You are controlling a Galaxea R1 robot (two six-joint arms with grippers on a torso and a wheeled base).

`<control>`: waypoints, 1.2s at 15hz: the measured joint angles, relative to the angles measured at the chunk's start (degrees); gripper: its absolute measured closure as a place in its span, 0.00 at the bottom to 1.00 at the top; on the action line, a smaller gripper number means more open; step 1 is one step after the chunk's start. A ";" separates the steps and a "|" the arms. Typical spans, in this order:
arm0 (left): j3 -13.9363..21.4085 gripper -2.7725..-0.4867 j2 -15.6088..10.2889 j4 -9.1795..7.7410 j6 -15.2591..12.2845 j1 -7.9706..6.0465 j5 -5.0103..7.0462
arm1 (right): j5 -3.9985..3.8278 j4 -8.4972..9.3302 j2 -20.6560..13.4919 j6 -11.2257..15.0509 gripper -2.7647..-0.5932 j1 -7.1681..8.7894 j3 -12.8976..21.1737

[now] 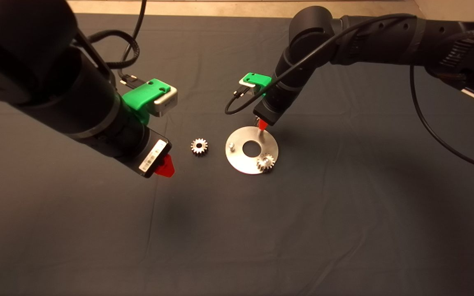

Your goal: Install three planetary gears onto the carrier pins

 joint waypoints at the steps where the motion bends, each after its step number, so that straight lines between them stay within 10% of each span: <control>1: 0.00 0.26 0.00 0.00 0.02 0.00 0.00 | -0.11 0.00 -0.02 0.00 0.85 -0.22 -0.15; 18: 0.00 0.26 -0.02 0.00 0.01 0.00 0.00 | -0.57 -0.84 0.00 0.00 0.85 -2.65 -0.11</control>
